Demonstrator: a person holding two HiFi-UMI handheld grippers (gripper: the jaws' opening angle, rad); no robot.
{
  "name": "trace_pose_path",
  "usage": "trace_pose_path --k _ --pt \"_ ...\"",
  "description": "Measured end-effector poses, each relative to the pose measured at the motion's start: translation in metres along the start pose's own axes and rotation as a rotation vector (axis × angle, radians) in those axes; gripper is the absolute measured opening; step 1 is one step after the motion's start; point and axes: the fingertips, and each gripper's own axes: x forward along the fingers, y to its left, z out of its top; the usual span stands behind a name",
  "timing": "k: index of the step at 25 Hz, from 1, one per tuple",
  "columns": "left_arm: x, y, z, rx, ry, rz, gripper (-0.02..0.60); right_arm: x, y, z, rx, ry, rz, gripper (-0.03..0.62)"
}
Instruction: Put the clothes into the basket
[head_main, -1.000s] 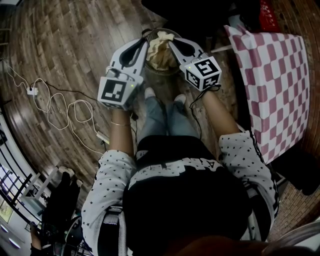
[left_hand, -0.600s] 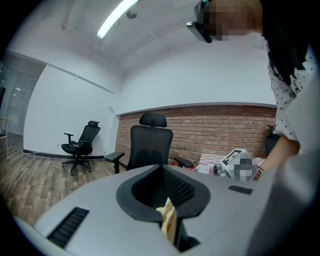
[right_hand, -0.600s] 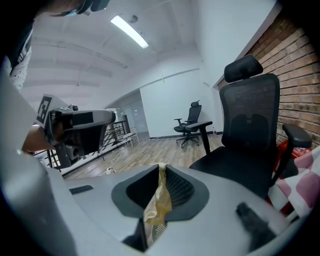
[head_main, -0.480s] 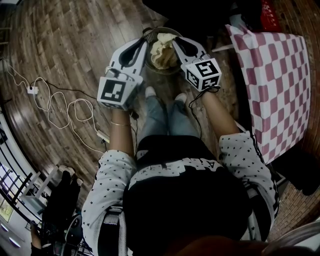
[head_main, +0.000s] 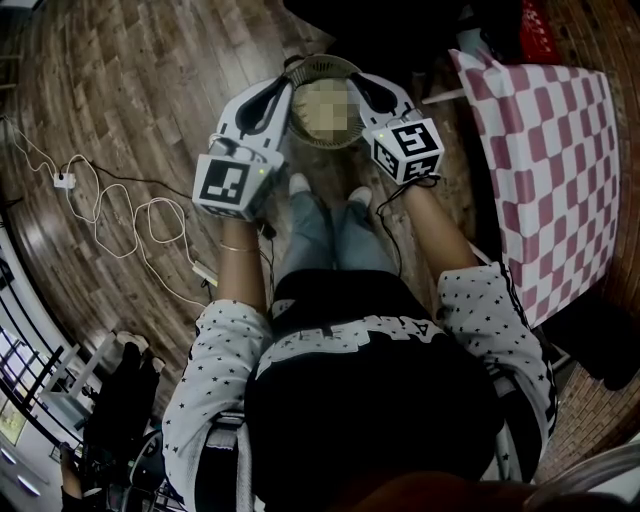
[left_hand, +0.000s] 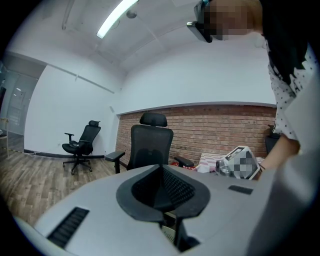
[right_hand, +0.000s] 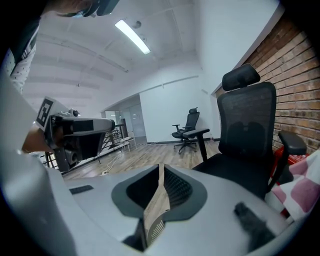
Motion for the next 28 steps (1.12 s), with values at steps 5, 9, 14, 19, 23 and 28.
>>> trace_pose_path --k 5,9,14,19,23,28 --pt "0.001 -0.001 0.001 -0.001 -0.001 0.000 0.026 -0.005 0.001 0.012 -0.006 -0.028 0.004 0.032" --pt "0.003 -0.004 0.003 0.006 -0.001 -0.008 0.026 -0.009 -0.001 0.019 -0.007 -0.046 -0.001 0.032" --pt "0.002 -0.004 0.011 0.015 -0.010 -0.005 0.026 -0.016 0.001 0.029 -0.033 -0.057 0.010 0.032" --pt "0.002 -0.003 0.014 0.023 -0.013 -0.002 0.026 -0.019 0.002 0.037 -0.073 -0.071 0.006 0.032" --pt "-0.002 -0.009 0.022 0.033 -0.016 -0.008 0.026 -0.028 0.005 0.048 -0.088 -0.088 0.002 0.031" --pt "-0.001 -0.011 0.027 0.045 -0.021 -0.013 0.026 -0.033 0.006 0.059 -0.082 -0.106 0.003 0.031"
